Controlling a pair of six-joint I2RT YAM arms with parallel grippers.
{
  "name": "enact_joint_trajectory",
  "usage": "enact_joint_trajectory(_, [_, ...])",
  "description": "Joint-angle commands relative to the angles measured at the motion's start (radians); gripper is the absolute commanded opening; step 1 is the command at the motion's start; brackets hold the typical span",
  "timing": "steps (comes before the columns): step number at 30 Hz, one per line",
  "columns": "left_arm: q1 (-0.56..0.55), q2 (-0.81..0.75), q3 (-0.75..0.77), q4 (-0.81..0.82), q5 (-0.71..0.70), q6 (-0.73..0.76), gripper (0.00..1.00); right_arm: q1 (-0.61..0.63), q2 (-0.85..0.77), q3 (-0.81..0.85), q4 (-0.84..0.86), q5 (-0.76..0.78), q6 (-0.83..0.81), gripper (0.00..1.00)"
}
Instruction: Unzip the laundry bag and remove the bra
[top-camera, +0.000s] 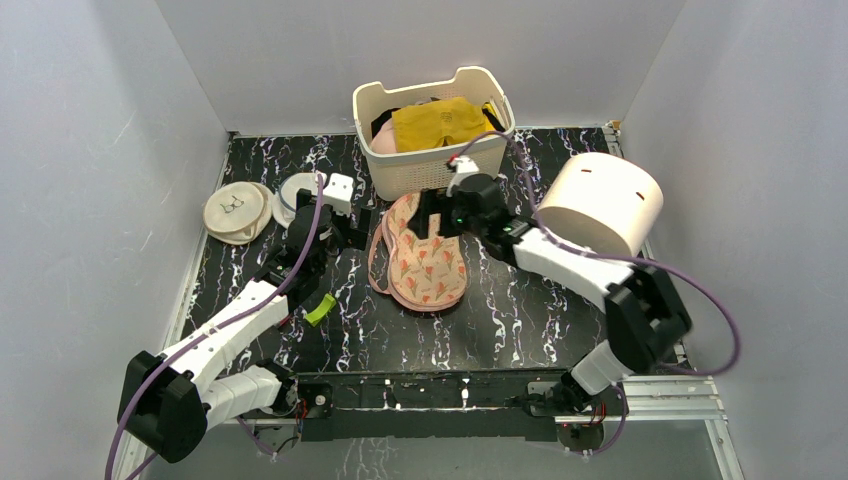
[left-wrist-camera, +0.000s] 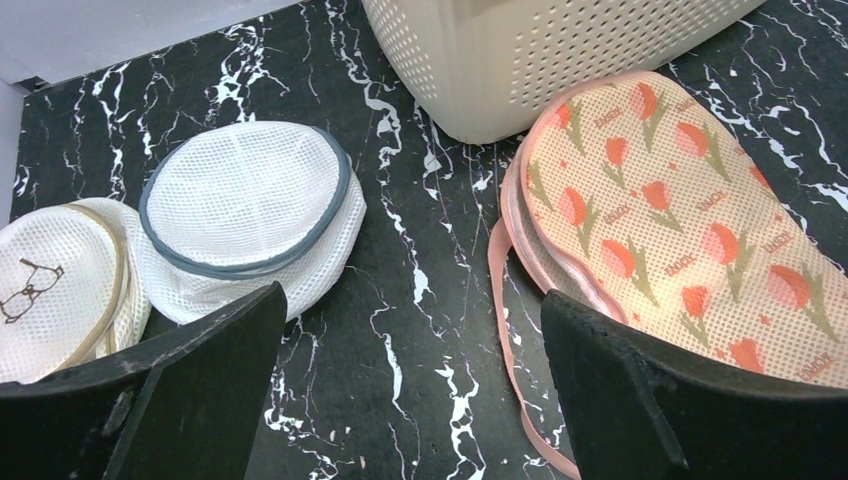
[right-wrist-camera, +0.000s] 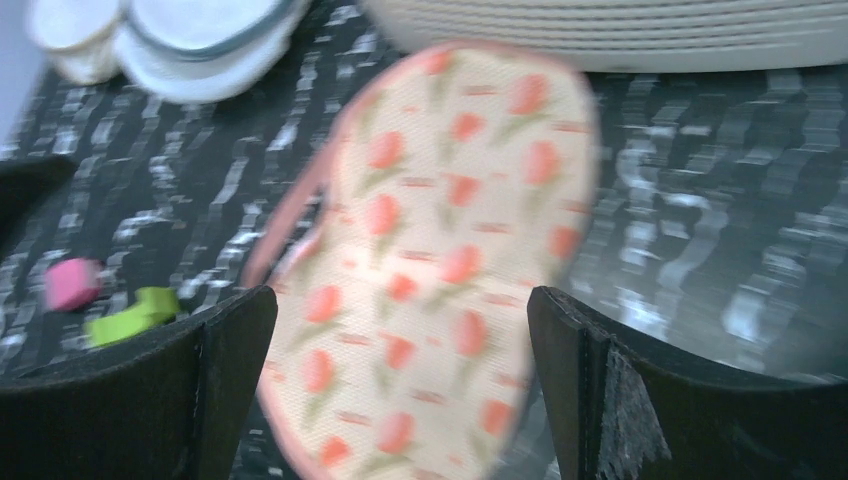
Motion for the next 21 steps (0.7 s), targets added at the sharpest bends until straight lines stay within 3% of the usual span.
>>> enact_joint_trajectory(1, [-0.007, 0.005, 0.029, 0.026, 0.051, -0.019, 0.98, -0.066, -0.196, -0.044, -0.116, 0.171, -0.181, 0.98])
enact_joint_trajectory(9, [-0.004, -0.012, 0.044, 0.043, 0.096, -0.012, 0.98, -0.108, -0.459, 0.092, -0.315, 0.356, -0.185, 0.98])
enact_joint_trajectory(16, [-0.004, -0.024, 0.425, -0.247, 0.122, -0.084, 0.98, -0.109, -0.576, 0.282, -0.402, 0.453, -0.288, 0.98])
enact_joint_trajectory(21, [-0.004, -0.049, 0.623, -0.310, 0.161, -0.087, 0.98, -0.108, -0.615, 0.369, -0.422, 0.479, -0.306, 0.98])
